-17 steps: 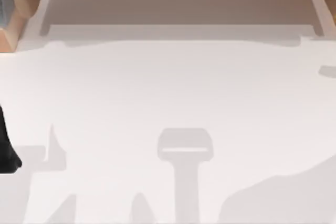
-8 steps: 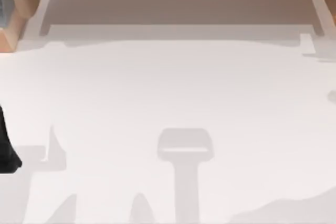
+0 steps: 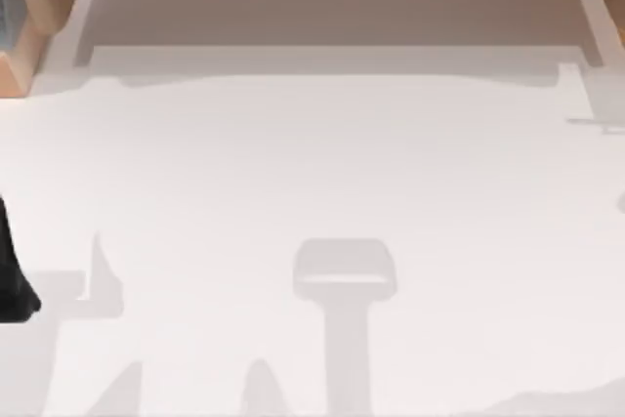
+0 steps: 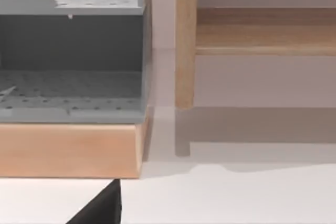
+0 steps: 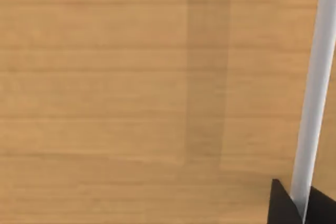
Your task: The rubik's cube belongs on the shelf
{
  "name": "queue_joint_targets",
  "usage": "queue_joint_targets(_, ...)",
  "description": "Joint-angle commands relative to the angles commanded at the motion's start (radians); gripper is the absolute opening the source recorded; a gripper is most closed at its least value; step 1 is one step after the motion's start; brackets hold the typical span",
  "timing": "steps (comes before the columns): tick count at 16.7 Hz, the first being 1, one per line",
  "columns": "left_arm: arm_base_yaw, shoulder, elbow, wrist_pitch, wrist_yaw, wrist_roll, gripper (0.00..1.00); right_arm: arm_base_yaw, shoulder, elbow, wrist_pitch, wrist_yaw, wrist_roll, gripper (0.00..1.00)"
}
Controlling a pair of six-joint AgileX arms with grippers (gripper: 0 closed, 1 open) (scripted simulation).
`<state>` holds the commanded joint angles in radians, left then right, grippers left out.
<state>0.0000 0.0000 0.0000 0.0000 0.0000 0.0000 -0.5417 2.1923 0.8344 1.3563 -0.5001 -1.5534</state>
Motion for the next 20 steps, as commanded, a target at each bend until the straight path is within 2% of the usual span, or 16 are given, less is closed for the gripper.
queue_joint_targets(4, 0.000, 0.000, 0.000, 0.000, 0.000, 0.000, 1.00, -0.044, -0.051, -0.127, 0.075, -0.047, 0.002, 0.00)
queue_joint_targets(10, 0.000, 0.000, 0.000, 0.000, 0.000, 0.000, 1.00, -0.050, -0.055, -0.137, 0.085, -0.054, 0.001, 0.00)
queue_joint_targets(17, 0.000, 0.000, 0.000, 0.000, 0.000, 0.000, 1.00, -0.158, -0.121, -0.336, 0.212, -0.162, 0.001, 0.00)
queue_joint_targets(20, 0.000, 0.000, 0.000, 0.000, 0.000, 0.000, 1.00, -0.170, -0.131, -0.349, 0.224, -0.175, 0.002, 0.00)
